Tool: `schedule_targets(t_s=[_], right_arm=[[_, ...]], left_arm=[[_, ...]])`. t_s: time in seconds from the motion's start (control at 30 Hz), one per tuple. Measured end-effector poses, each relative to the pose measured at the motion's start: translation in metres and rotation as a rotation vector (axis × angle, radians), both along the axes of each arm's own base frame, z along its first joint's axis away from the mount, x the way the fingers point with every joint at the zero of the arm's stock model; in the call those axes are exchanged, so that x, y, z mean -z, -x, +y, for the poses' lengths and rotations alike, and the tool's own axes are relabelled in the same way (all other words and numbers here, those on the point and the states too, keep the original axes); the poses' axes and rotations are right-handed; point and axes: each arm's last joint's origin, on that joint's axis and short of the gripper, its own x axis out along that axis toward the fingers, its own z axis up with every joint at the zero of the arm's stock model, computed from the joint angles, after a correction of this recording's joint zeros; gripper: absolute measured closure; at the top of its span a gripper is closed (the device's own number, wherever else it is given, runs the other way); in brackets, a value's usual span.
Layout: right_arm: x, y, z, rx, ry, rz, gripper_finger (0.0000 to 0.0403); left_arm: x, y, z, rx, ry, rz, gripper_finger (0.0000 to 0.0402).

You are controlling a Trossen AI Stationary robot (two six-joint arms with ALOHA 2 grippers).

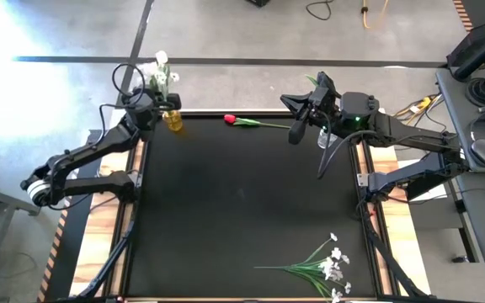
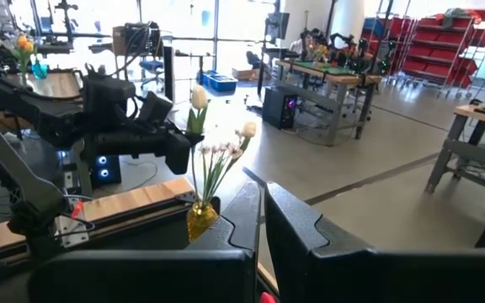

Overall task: Sort flowers into vase by color
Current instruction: Put the white tulip into the yellow vase

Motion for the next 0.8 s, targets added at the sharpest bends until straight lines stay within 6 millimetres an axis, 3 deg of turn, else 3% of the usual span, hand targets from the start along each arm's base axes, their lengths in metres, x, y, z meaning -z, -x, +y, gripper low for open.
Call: schedule_targets(t_s=[0.23, 0.43, 0.8], right_arm=[[0.0, 0.0, 0.0, 0.0, 0.004, 0.002, 0.039], [0.0, 0.0, 0.0, -0.001, 0.005, 0.002, 0.039], [-0.001, 0.0, 0.0, -0.001, 0.004, -0.004, 0.039]], left_arm=[[0.018, 0.002, -0.002, -0.018, 0.036, -0.022, 0.0401], [0.021, 0.003, -0.002, -0.046, 0.04, -0.016, 0.0396], [0.023, 0.005, -0.002, -0.107, 0.051, 0.068, 0.0321]])
